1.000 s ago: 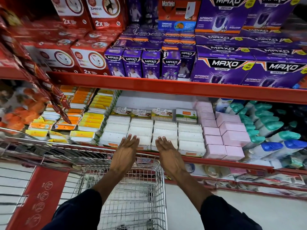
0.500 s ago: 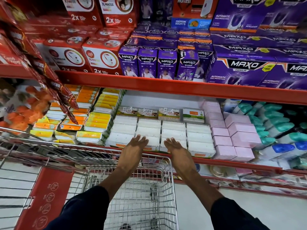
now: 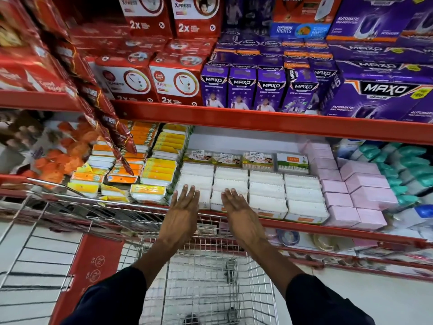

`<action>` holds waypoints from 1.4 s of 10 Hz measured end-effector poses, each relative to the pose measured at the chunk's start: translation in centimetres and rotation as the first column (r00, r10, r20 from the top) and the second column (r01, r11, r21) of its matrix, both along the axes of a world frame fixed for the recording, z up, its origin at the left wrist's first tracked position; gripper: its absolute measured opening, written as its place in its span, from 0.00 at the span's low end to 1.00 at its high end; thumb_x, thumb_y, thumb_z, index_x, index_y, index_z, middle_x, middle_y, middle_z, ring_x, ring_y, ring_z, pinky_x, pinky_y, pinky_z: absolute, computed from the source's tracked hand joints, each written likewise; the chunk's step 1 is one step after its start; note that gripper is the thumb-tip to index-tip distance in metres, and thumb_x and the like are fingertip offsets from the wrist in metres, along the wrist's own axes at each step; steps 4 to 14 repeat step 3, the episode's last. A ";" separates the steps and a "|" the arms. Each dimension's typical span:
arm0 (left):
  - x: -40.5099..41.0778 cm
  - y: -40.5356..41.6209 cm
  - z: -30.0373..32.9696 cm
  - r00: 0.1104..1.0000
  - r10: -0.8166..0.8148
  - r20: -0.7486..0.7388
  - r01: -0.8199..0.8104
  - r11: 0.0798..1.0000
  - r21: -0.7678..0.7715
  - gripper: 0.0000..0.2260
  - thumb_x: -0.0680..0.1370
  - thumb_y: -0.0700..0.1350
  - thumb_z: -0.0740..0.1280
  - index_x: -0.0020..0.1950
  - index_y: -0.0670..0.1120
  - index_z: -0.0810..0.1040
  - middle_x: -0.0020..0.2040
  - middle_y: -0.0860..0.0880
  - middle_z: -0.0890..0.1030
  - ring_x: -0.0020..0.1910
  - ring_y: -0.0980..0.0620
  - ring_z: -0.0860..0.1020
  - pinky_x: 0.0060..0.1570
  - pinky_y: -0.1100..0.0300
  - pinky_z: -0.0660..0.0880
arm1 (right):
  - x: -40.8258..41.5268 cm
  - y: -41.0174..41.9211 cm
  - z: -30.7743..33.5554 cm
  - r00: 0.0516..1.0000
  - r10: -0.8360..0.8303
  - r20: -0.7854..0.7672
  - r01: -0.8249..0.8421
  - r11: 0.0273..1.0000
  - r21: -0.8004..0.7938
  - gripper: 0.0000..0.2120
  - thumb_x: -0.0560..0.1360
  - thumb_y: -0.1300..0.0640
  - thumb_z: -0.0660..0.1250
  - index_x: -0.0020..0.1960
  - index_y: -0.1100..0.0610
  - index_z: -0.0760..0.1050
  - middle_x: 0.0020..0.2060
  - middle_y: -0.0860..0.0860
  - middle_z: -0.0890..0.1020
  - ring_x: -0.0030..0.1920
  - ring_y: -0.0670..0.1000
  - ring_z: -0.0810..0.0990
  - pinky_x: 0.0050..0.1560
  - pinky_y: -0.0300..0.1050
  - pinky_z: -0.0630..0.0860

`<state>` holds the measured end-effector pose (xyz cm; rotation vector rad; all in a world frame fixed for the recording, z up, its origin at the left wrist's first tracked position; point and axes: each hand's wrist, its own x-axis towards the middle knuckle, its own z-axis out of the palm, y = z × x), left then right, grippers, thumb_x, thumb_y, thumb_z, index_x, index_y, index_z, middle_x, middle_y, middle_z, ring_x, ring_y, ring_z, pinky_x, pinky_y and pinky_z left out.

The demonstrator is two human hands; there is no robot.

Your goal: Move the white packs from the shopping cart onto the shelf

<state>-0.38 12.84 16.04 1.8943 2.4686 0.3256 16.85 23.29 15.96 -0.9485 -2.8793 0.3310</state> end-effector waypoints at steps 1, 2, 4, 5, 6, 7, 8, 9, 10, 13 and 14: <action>-0.4 -0.5 -0.2 1.000 -0.023 0.004 0.023 1.000 -0.015 0.24 0.81 0.39 0.61 0.76 0.39 0.62 0.77 0.40 0.64 0.78 0.45 0.56 0.77 0.44 0.53 | -0.4 -0.5 -0.2 0.999 -0.007 0.038 0.007 1.000 0.007 0.42 0.73 0.62 0.71 0.75 0.58 0.45 0.76 0.54 0.54 0.77 0.53 0.53 0.75 0.48 0.48; -0.7 -0.5 -0.2 0.998 -0.045 0.035 0.046 0.999 -0.013 0.23 0.83 0.42 0.55 0.78 0.40 0.58 0.78 0.41 0.60 0.79 0.46 0.53 0.78 0.46 0.50 | -0.6 -0.4 0.1 1.000 -0.009 -0.020 0.009 1.000 0.021 0.38 0.75 0.68 0.64 0.76 0.57 0.47 0.77 0.53 0.52 0.77 0.52 0.49 0.76 0.47 0.43; -0.5 -0.7 0.6 0.998 -0.047 0.051 0.047 0.999 0.000 0.23 0.83 0.46 0.51 0.77 0.39 0.59 0.78 0.41 0.61 0.79 0.46 0.52 0.78 0.44 0.51 | -0.6 -0.8 1.2 1.000 -0.016 0.001 0.016 1.000 -0.005 0.32 0.77 0.66 0.58 0.77 0.60 0.47 0.78 0.55 0.51 0.78 0.54 0.47 0.78 0.50 0.45; -0.5 -0.7 0.6 0.998 -0.047 0.051 0.047 0.999 0.000 0.23 0.83 0.46 0.51 0.77 0.39 0.59 0.78 0.41 0.61 0.79 0.46 0.52 0.78 0.44 0.51 | -0.6 -0.8 1.2 1.000 -0.016 0.001 0.016 1.000 -0.005 0.32 0.77 0.66 0.58 0.77 0.60 0.47 0.78 0.55 0.51 0.78 0.54 0.47 0.78 0.50 0.45; -0.5 -0.7 0.6 0.998 -0.047 0.051 0.047 0.999 0.000 0.23 0.83 0.46 0.51 0.77 0.39 0.59 0.78 0.41 0.61 0.79 0.46 0.52 0.78 0.44 0.51 | -0.6 -0.8 1.2 1.000 -0.016 0.001 0.016 1.000 -0.005 0.32 0.77 0.66 0.58 0.77 0.60 0.47 0.78 0.55 0.51 0.78 0.54 0.47 0.78 0.50 0.45; -0.5 -0.7 0.6 0.998 -0.047 0.051 0.047 0.999 0.000 0.23 0.83 0.46 0.51 0.77 0.39 0.59 0.78 0.41 0.61 0.79 0.46 0.52 0.78 0.44 0.51 | -0.6 -0.8 1.2 1.000 -0.016 0.001 0.016 1.000 -0.005 0.32 0.77 0.66 0.58 0.77 0.60 0.47 0.78 0.55 0.51 0.78 0.54 0.47 0.78 0.50 0.45; -0.5 -0.7 0.6 0.998 -0.047 0.051 0.047 0.999 0.000 0.23 0.83 0.46 0.51 0.77 0.39 0.59 0.78 0.41 0.61 0.79 0.46 0.52 0.78 0.44 0.51 | -0.6 -0.8 1.2 1.000 -0.016 0.001 0.016 1.000 -0.005 0.32 0.77 0.66 0.58 0.77 0.60 0.47 0.78 0.55 0.51 0.78 0.54 0.47 0.78 0.50 0.45; -0.5 -0.7 0.6 0.998 -0.047 0.051 0.047 0.999 0.000 0.23 0.83 0.46 0.51 0.77 0.39 0.59 0.78 0.41 0.61 0.79 0.46 0.52 0.78 0.44 0.51 | -0.6 -0.8 1.2 1.000 -0.016 0.001 0.016 1.000 -0.005 0.32 0.77 0.66 0.58 0.77 0.60 0.47 0.78 0.55 0.51 0.78 0.54 0.47 0.78 0.50 0.45; -0.5 -0.7 0.6 0.998 -0.047 0.051 0.047 0.999 0.000 0.23 0.83 0.46 0.51 0.77 0.39 0.59 0.78 0.41 0.61 0.79 0.46 0.52 0.78 0.44 0.51 | -0.6 -0.8 1.2 1.000 -0.016 0.001 0.016 1.000 -0.005 0.32 0.77 0.66 0.58 0.77 0.60 0.47 0.78 0.55 0.51 0.78 0.54 0.47 0.78 0.50 0.45; -0.5 -0.7 0.6 0.998 -0.047 0.051 0.047 0.999 0.000 0.23 0.83 0.46 0.51 0.77 0.39 0.59 0.78 0.41 0.61 0.79 0.46 0.52 0.78 0.44 0.51 | -0.6 -0.8 1.2 1.000 -0.016 0.001 0.016 1.000 -0.005 0.32 0.77 0.66 0.58 0.77 0.60 0.47 0.78 0.55 0.51 0.78 0.54 0.47 0.78 0.50 0.45; -0.5 -0.7 0.6 0.998 -0.047 0.051 0.047 0.999 0.000 0.23 0.83 0.46 0.51 0.77 0.39 0.59 0.78 0.41 0.61 0.79 0.46 0.52 0.78 0.44 0.51 | -0.6 -0.8 1.2 1.000 -0.016 0.001 0.016 1.000 -0.005 0.32 0.77 0.66 0.58 0.77 0.60 0.47 0.78 0.55 0.51 0.78 0.54 0.47 0.78 0.50 0.45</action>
